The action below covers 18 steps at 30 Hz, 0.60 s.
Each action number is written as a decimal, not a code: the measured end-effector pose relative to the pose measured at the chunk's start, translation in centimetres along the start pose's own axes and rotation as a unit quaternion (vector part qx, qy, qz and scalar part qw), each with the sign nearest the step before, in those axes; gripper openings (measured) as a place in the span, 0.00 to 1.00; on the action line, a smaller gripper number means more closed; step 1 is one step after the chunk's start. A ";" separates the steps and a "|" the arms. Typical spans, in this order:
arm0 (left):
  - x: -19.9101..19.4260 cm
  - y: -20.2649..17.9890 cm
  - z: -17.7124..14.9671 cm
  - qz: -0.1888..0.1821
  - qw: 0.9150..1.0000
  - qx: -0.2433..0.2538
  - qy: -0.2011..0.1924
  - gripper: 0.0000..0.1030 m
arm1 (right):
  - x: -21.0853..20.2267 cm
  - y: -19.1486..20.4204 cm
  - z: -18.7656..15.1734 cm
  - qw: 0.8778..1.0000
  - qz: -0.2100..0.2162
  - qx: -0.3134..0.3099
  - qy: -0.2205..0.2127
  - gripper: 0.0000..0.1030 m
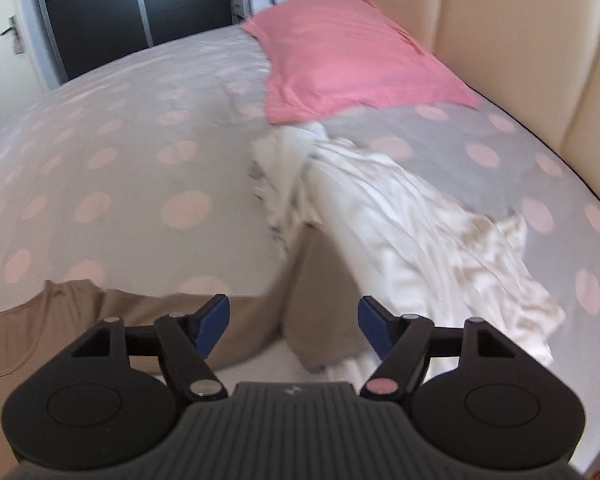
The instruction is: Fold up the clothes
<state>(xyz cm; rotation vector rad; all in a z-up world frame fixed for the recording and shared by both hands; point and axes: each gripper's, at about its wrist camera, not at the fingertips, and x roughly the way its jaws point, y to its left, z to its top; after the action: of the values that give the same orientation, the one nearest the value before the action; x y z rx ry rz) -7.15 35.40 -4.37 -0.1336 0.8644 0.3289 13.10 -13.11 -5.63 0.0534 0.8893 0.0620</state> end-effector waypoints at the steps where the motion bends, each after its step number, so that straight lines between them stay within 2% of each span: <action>1: -0.4 -0.3 -0.4 -0.001 1.000 -0.001 0.004 0.24 | 0.1 -0.8 -0.2 1.000 -0.003 0.010 0.004 0.71; 3: -0.8 -0.6 -1.5 -0.005 1.000 -0.001 0.015 0.27 | 0.6 -1.9 -0.3 1.000 -0.009 0.023 0.009 0.66; 5: -0.7 -0.8 -2.4 -0.008 1.000 -0.002 0.022 0.27 | 1.3 -2.4 -0.2 0.999 -0.013 0.028 0.014 0.52; 7: -0.3 -0.9 -3.0 -0.006 1.000 -0.006 0.027 0.27 | 2.0 -2.6 -0.2 0.999 -0.013 0.032 0.026 0.42; 12: 0.5 -1.0 -3.4 -0.008 0.999 -0.017 0.034 0.27 | 2.9 -2.9 -0.6 0.999 -0.012 0.031 0.039 0.39; 18: 0.8 -0.8 -3.1 -0.017 0.999 -0.037 0.033 0.27 | 4.4 -3.0 -0.9 0.998 -0.016 0.029 0.061 0.25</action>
<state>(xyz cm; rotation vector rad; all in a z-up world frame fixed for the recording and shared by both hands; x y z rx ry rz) -8.61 34.05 -6.97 -0.2287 0.9138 0.3272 15.26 -15.78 -9.84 0.0910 1.0136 0.0097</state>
